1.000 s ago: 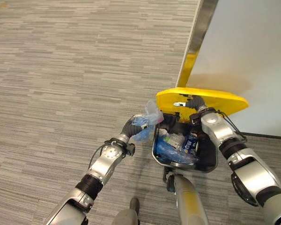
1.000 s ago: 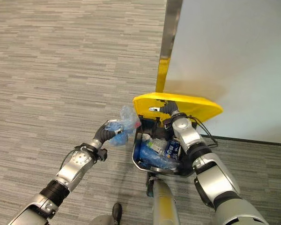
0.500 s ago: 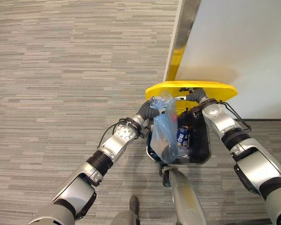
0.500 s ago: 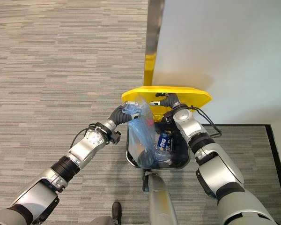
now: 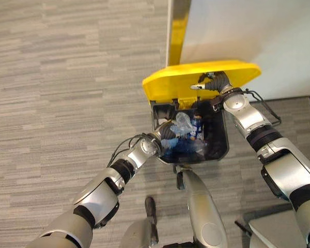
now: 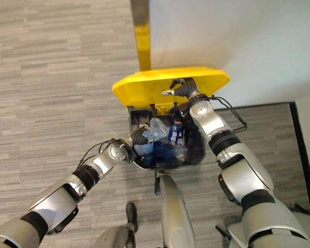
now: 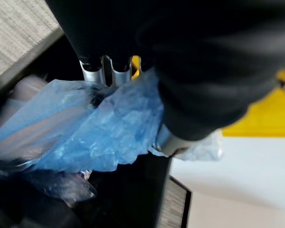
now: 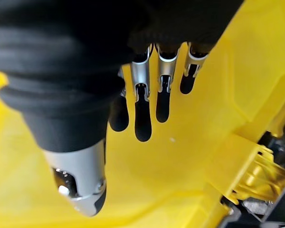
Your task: Gather garbage on tea table into small bin, then transfer packed bag to large trash can.
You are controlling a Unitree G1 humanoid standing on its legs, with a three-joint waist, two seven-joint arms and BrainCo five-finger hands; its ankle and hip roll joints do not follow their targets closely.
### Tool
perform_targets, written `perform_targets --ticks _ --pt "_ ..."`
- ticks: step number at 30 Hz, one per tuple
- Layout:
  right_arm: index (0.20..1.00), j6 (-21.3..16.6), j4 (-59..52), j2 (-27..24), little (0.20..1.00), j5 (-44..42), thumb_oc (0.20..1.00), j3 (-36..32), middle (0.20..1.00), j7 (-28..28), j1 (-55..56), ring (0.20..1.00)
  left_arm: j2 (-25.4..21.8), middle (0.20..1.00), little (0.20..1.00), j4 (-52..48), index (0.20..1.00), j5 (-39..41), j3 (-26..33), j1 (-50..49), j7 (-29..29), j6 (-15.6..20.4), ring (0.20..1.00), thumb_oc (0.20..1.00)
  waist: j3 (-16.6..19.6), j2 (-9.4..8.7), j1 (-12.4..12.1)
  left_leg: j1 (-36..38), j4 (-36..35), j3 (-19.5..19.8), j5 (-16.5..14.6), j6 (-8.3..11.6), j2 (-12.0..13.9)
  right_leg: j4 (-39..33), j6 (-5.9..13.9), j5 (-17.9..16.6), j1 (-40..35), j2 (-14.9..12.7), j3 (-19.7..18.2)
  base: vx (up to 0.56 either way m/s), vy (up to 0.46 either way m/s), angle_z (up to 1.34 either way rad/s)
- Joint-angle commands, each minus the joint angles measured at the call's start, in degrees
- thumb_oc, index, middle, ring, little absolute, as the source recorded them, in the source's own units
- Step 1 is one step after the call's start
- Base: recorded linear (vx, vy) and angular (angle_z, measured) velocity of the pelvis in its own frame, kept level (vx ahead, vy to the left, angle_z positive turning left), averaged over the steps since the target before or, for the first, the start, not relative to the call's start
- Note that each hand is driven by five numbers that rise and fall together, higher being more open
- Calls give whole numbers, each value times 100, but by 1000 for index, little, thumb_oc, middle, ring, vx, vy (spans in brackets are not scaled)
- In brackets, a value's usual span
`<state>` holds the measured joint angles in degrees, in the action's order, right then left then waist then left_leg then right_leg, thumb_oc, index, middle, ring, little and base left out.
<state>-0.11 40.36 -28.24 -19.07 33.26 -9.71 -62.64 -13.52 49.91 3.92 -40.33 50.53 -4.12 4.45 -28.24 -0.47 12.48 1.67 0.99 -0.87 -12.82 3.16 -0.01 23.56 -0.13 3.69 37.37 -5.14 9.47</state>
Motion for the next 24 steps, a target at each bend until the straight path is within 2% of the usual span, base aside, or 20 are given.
perform_targets --ticks 1,2,9,16,22,24 --pt "1000 -511 -327 76 1000 327 1000 -133 1000 -248 -139 1000 178 388 388 -97 388 -302 70 18 -274 181 388 388 296 -38 -128 577 415 266 -886 -110 -103 -1562 1156 -1764 274 -634 182 0 0 0" --pt "1000 -507 -336 73 1000 331 1000 -136 1000 -249 -131 1000 181 1000 1000 -96 1000 -303 69 17 -275 181 1000 1000 299 -35 -127 576 415 268 -886 -109 -102 -1561 1157 -1762 275 -635 185 0 0 0" --pt "1000 -532 -279 174 1000 566 1000 -446 1000 -300 518 1000 182 1000 1000 -395 1000 -424 188 -174 -297 195 1000 1000 377 60 -118 608 363 317 -881 -130 -67 -1525 1154 -1764 345 -599 114 6 0 1" --pt "1000 -500 -155 216 1000 366 1000 -629 1000 -205 774 1000 -83 1000 1000 -846 1000 -354 360 -358 -275 219 1000 1000 615 -39 -145 697 331 312 -898 -125 -43 -1601 1168 -1802 219 -544 51 -19 -12 4" --pt "1000 -471 -526 170 1000 348 1000 -1095 1000 -57 1630 1000 -446 1000 1000 -1616 1000 -85 799 -1192 -72 322 1000 1000 856 -104 -264 988 307 338 -958 -119 35 -1691 1176 -1794 -134 -589 120 -6 4 8" --pt "1000 -486 -943 217 1000 443 1000 -1538 1000 62 2480 1000 -747 1000 1000 -2177 1000 125 1240 -2018 57 407 1000 1000 1002 -176 -373 1181 340 337 -1007 -110 64 -1816 1203 -1822 -473 -637 183 -27 13 14"
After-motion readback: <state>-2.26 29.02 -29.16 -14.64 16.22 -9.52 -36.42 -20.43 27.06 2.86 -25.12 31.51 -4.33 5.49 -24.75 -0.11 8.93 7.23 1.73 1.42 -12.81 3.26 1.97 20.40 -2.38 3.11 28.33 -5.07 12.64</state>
